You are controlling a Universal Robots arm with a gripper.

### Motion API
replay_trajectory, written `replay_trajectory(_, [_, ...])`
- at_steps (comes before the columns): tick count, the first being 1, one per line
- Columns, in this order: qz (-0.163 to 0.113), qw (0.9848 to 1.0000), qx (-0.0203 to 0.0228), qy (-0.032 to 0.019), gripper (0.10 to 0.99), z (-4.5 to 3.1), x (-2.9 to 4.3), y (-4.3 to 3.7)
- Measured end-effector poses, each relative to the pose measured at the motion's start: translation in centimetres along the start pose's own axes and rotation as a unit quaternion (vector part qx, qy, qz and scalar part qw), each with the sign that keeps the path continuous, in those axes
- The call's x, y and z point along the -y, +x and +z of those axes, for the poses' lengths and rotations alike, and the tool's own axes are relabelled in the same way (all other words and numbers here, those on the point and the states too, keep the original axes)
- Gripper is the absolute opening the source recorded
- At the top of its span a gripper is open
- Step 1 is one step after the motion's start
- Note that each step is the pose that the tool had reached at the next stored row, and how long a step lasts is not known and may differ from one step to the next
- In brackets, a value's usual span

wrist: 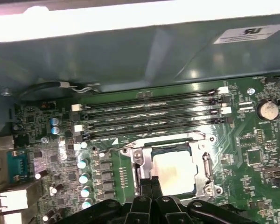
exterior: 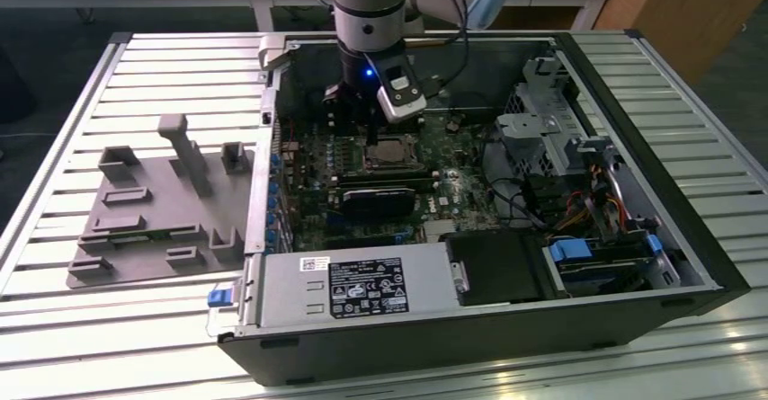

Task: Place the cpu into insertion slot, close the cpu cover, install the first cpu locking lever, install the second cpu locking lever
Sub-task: 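Close the cpu cover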

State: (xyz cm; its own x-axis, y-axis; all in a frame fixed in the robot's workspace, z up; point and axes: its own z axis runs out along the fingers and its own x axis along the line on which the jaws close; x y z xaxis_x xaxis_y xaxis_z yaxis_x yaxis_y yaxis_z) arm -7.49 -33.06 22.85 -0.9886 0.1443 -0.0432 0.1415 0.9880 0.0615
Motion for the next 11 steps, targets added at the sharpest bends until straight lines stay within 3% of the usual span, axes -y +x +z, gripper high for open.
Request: replay_trajectory(11, [0.0,1.0,-0.0002,0.0,0.102,0.13,-0.34,-2.39])
